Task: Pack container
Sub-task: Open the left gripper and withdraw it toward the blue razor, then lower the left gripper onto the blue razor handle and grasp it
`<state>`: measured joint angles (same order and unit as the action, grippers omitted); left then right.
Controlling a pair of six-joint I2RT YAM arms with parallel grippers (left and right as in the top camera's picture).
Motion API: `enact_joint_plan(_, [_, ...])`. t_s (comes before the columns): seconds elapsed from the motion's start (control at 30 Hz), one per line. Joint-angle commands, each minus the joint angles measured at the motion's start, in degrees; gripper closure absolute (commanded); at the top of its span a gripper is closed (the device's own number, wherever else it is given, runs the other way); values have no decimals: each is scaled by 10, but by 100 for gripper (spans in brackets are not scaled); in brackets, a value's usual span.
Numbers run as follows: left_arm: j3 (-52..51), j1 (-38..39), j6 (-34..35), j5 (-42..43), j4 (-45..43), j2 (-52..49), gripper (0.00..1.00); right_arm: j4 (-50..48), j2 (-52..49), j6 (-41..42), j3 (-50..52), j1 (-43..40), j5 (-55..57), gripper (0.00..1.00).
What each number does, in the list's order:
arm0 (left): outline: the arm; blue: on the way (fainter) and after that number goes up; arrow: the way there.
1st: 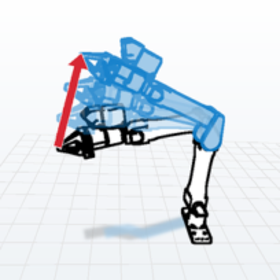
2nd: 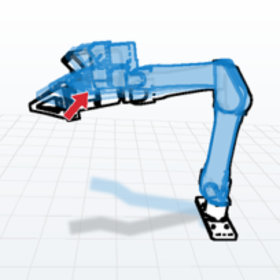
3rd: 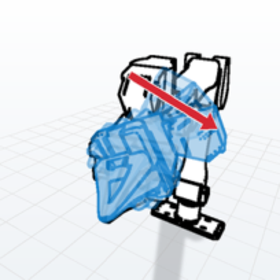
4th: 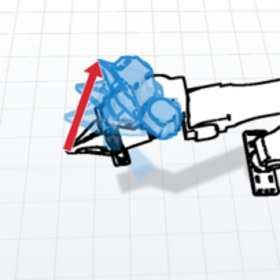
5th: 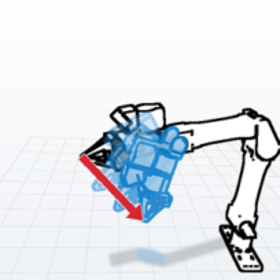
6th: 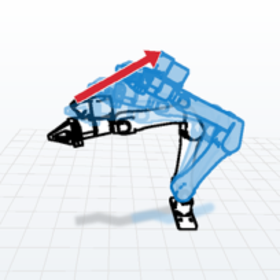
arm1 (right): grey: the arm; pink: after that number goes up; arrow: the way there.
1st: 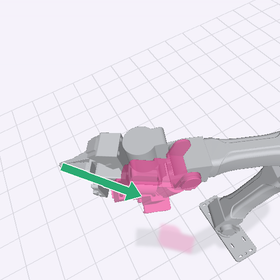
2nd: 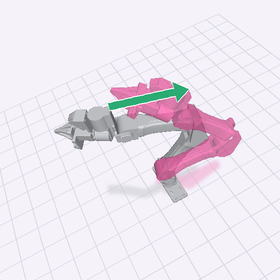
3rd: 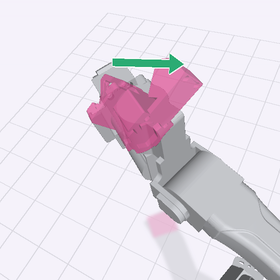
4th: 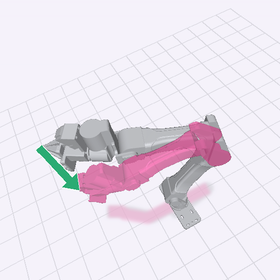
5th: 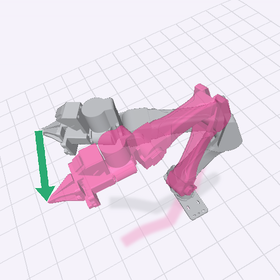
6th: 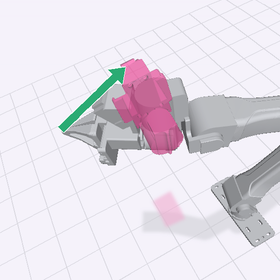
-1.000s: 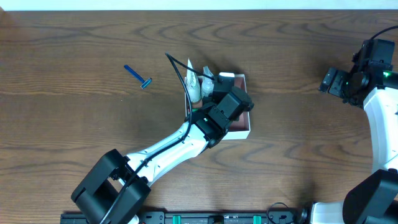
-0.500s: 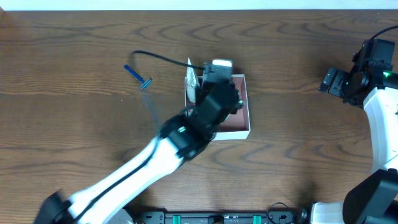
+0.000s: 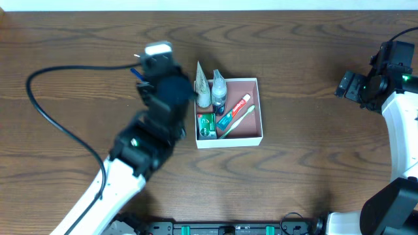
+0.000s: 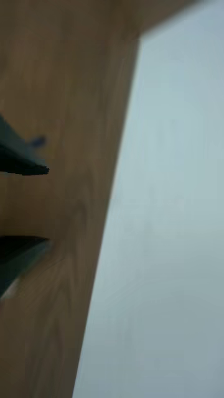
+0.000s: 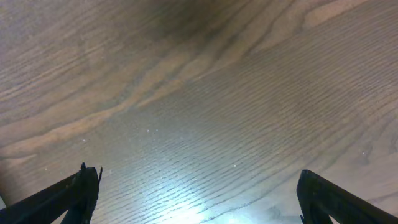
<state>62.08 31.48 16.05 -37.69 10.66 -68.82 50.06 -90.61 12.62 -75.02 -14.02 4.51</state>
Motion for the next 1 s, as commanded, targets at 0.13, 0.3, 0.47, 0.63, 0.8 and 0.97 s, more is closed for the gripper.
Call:
enact_joint_plan(0.13, [9,-166,28,154,21,-96,64,0,-4,6,0,-3,2,1])
enact_joint_plan(0.3, [9,-248,44,273,24,-160,64,0,-4,6,0,-3,2,1])
enact_joint_plan(0.47, [9,-286,44,296,23,-217,63,0,-4,6,0,-3,2,1])
enact_joint_plan(0.63, [9,-295,41,296,14,-262,63,0,-4,6,0,-3,2,1])
enact_joint_plan(0.8, [9,-295,41,311,-23,-300,64,1,-4,6,0,-3,2,1])
enact_joint_plan(0.97, [9,-295,42,311,-80,-343,63,0,-4,6,0,-3,2,1])
